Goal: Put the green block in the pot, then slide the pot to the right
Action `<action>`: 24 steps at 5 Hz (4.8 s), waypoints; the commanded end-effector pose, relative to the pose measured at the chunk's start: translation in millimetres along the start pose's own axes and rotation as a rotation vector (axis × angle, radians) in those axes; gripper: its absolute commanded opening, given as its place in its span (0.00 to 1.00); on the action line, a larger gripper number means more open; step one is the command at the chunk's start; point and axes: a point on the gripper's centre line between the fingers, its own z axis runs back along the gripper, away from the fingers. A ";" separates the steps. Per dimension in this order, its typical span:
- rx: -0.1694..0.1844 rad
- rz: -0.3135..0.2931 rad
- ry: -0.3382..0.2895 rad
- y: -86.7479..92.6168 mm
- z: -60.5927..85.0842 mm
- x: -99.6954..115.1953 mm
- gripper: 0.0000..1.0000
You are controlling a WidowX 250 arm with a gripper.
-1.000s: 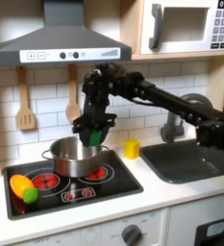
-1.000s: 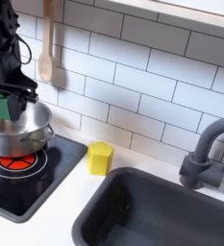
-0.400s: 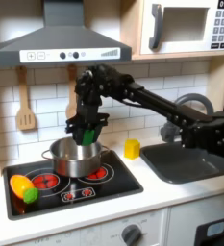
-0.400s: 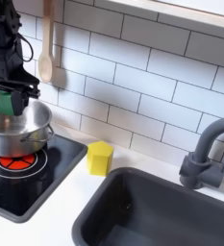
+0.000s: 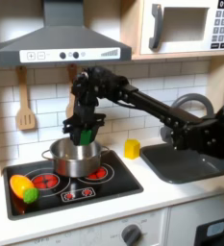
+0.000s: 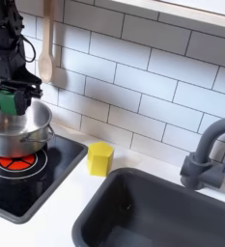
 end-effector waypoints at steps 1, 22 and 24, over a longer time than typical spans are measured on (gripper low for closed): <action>-0.006 -0.009 0.010 -0.9 -3.5 -0.7 0.00; -0.070 -0.153 0.129 -50.2 -19.8 -54.2 1.00; -0.072 -0.155 0.129 -51.6 -19.8 -54.1 1.00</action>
